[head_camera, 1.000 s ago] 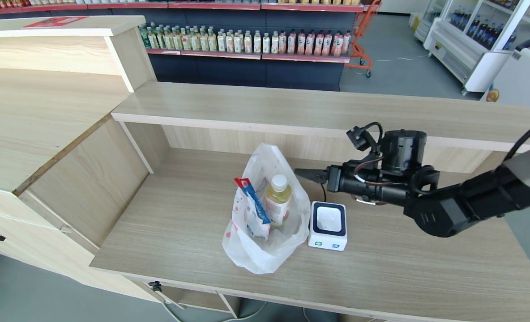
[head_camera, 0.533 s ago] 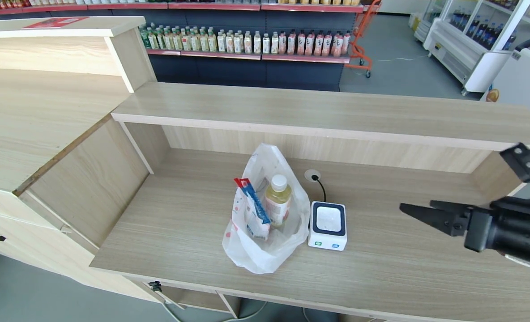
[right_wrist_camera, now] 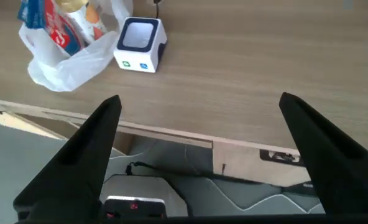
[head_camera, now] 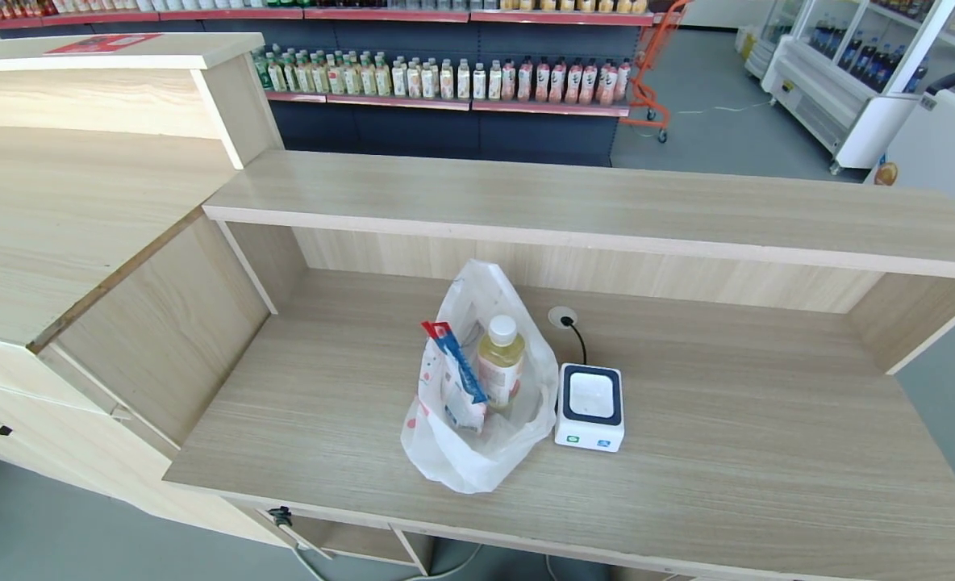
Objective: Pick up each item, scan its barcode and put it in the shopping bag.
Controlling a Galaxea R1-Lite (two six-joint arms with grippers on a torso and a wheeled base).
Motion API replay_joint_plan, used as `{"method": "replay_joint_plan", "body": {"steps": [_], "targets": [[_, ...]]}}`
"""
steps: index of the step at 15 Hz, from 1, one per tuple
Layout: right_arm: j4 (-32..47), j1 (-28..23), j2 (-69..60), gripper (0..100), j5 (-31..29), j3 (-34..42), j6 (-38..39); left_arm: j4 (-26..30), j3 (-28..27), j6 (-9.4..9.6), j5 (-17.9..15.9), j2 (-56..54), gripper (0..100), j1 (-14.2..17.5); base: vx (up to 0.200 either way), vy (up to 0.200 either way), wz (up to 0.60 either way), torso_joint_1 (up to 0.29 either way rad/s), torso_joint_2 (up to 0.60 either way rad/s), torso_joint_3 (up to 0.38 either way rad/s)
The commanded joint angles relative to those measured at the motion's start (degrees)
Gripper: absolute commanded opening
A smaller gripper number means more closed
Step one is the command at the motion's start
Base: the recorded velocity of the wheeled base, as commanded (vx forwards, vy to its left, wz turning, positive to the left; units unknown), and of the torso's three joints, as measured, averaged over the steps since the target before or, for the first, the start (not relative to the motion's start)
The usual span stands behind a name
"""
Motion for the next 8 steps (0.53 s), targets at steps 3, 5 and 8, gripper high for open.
{"method": "replay_joint_plan", "body": {"steps": [3, 5, 8], "targets": [[6.0, -1.5, -14.1, 100, -9.4, 2.6, -2.8, 0.0, 0.0, -0.02, 0.0, 0.0, 100, 0.0, 0.0, 0.0, 0.0, 0.0, 0.0, 0.0], [6.0, -1.5, -14.2, 100, -9.4, 2.6, -3.0, 0.0, 0.0, -0.02, 0.0, 0.0, 100, 0.0, 0.0, 0.0, 0.0, 0.0, 0.0, 0.0], [6.0, -1.5, -14.2, 100, -9.4, 2.6, -2.2, 0.0, 0.0, -0.02, 0.0, 0.0, 100, 0.0, 0.0, 0.0, 0.0, 0.0, 0.0, 0.0]]}}
